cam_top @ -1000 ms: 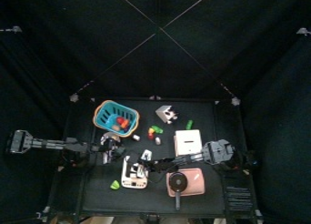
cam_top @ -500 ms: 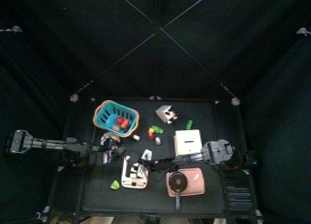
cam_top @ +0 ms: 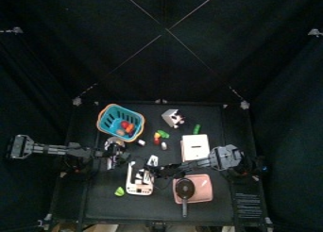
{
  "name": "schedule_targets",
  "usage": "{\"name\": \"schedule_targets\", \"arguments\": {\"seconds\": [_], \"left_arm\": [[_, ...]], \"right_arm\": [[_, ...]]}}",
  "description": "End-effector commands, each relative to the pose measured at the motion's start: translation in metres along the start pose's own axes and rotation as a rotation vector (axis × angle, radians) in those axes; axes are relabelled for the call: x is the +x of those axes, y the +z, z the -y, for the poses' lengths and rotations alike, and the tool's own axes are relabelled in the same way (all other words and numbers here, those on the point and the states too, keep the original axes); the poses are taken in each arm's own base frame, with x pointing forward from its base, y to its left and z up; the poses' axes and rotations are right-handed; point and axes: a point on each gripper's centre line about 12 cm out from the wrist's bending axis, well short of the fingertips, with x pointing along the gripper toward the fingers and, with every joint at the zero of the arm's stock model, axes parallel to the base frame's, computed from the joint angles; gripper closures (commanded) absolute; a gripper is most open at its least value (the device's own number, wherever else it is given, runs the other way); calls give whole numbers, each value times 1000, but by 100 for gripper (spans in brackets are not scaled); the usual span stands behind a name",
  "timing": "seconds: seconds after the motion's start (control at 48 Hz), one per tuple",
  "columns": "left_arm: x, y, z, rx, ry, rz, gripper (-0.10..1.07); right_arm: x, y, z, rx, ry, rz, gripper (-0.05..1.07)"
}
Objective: Grab sushi piece
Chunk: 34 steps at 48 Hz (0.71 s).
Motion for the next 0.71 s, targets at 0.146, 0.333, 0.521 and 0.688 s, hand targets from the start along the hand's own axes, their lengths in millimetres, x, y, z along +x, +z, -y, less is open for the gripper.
{"name": "schedule_targets", "arguments": {"seconds": [0.146,0.333,0.521,0.688], "left_arm": [[1,5,0,-3,0,14,5],[1,6,0,-1,0,15,5],[1,6,0,-3,0,15,5],[1,6,0,-9,1,16,5]], "right_arm": [[-11,16,7,27,1,37,39],[-17,21,9,31,-3,45,39],[-21,25,10,36,-2,55,39],[-31,39,23,55,-16,85,39]]}}
